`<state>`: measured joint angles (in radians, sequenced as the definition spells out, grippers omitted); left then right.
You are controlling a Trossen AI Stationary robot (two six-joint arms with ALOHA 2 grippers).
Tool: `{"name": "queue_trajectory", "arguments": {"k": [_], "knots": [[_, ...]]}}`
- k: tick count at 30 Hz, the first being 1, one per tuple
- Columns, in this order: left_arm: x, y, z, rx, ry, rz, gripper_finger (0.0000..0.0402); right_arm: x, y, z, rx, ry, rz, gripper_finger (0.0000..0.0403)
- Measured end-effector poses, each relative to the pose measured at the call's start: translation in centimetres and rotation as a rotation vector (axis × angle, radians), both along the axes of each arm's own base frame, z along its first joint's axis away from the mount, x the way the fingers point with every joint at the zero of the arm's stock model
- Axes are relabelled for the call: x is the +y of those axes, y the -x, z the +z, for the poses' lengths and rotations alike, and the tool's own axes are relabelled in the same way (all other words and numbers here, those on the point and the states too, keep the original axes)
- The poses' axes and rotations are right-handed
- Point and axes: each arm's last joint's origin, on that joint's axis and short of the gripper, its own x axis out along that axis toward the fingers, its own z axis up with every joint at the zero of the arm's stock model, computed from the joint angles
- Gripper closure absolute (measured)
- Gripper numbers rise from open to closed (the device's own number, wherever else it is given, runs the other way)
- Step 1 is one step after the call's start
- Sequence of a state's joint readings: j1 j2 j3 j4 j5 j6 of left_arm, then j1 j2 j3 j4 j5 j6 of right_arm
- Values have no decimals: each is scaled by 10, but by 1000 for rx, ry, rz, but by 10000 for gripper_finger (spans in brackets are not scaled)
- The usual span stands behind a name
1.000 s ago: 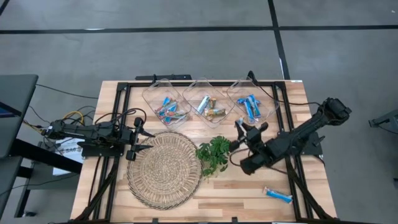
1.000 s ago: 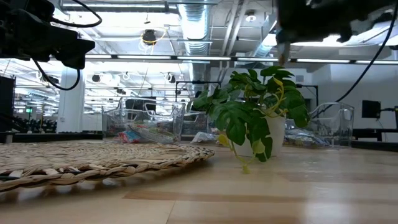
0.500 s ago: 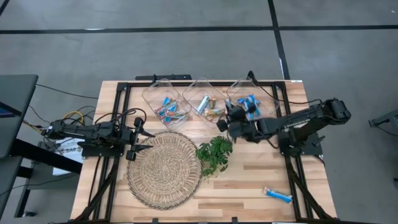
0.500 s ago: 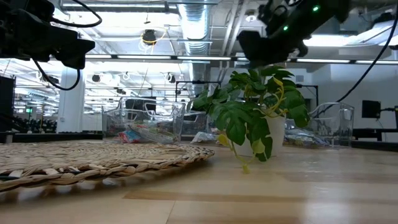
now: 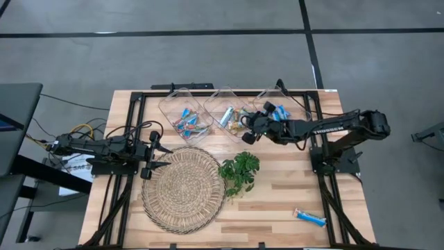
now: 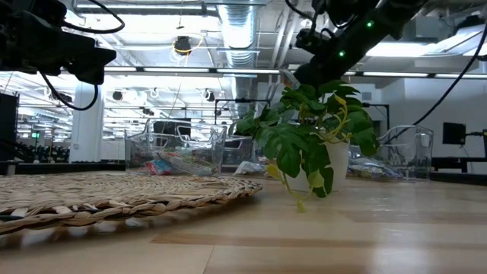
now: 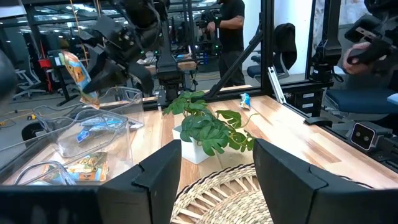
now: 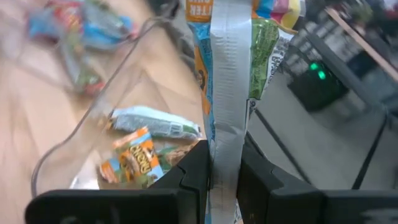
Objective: Pick and place Granola Bars by type
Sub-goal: Put the yellow granola bar into the middle transparent bin
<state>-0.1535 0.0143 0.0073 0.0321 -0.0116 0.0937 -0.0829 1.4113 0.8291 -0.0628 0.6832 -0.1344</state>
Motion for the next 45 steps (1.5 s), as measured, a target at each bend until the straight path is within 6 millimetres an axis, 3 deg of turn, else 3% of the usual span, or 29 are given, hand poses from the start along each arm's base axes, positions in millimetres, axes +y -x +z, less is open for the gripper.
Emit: {"name": "queue_trajectory", "arguments": {"k": [10, 27, 33, 45], "knots": [[0, 0, 0, 0, 0, 0, 208, -12, -1, -3, 178, 52, 179, 347], [0, 0, 0, 0, 0, 1, 208, -38, -56, 3, 483, -136, 244, 347], [0, 0, 0, 0, 0, 1, 208, -45, -65, 3, 554, -144, 253, 345], [0, 0, 0, 0, 0, 0, 208, -47, -63, 3, 580, -151, 244, 270]]}}
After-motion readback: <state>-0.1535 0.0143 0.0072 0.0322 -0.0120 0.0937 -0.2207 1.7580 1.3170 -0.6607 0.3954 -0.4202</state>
